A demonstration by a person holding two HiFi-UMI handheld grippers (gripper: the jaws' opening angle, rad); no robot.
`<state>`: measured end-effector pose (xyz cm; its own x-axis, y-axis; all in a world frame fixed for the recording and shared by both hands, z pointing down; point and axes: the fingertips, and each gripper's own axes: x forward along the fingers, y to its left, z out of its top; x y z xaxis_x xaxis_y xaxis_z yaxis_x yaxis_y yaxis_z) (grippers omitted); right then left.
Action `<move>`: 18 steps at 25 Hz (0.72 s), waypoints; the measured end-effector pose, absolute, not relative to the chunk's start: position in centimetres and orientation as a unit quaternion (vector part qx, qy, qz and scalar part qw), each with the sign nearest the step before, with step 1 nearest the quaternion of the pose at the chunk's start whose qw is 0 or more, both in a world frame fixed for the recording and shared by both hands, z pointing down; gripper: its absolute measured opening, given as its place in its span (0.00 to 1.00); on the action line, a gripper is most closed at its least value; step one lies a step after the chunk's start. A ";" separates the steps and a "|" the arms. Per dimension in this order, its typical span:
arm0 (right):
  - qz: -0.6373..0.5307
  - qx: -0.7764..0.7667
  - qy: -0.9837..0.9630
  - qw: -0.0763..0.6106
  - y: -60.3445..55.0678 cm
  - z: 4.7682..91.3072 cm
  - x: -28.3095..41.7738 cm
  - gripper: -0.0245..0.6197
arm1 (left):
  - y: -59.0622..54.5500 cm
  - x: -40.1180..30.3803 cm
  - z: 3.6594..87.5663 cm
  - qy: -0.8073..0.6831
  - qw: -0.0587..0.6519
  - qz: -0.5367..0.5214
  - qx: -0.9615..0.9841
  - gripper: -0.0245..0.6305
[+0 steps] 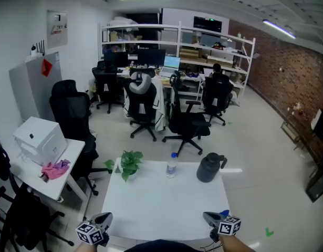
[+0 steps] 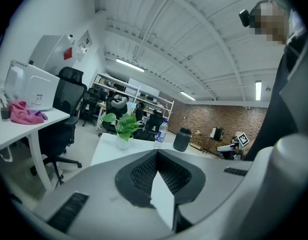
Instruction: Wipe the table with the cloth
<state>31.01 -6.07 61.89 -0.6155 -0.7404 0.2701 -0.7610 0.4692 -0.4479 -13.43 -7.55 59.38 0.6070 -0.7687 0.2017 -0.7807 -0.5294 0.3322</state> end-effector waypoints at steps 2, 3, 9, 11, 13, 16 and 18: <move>0.268 0.439 -0.857 0.028 -6.4 61.9 31.1 0.01 | -7.4 -13.7 59.3 -0.446 0.197 0.013 0.873 0.04; 0.266 0.438 -0.858 0.032 -6.5 61.9 31.1 0.01 | -7.3 -13.8 59.2 -0.448 0.197 0.013 0.872 0.04; 0.262 0.431 -0.862 0.051 -6.7 62.0 30.9 0.01 | -7.0 -14.0 59.2 -0.451 0.198 0.014 0.870 0.04; 0.261 0.432 -0.862 0.053 -6.7 62.0 31.2 0.01 | -7.0 -14.0 59.2 -0.451 0.198 0.013 0.870 0.04; 0.260 0.432 -0.862 0.056 -6.6 61.9 31.5 0.01 | -6.9 -13.8 59.1 -0.450 0.197 0.012 0.871 0.04; 0.259 0.431 -0.862 0.061 -6.2 62.1 31.7 0.01 | -6.7 -13.7 59.1 -0.450 0.197 0.012 0.871 0.04; 0.260 0.429 -0.862 0.066 -5.9 62.1 31.8 0.01 | -6.6 -13.6 58.9 -0.449 0.197 0.011 0.871 0.04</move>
<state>31.77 -5.88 62.14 -0.6226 -0.7060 0.3375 -0.7748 0.4959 -0.3921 -13.60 -6.57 58.89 0.5963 -0.7783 0.1969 -0.7873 -0.5189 0.3330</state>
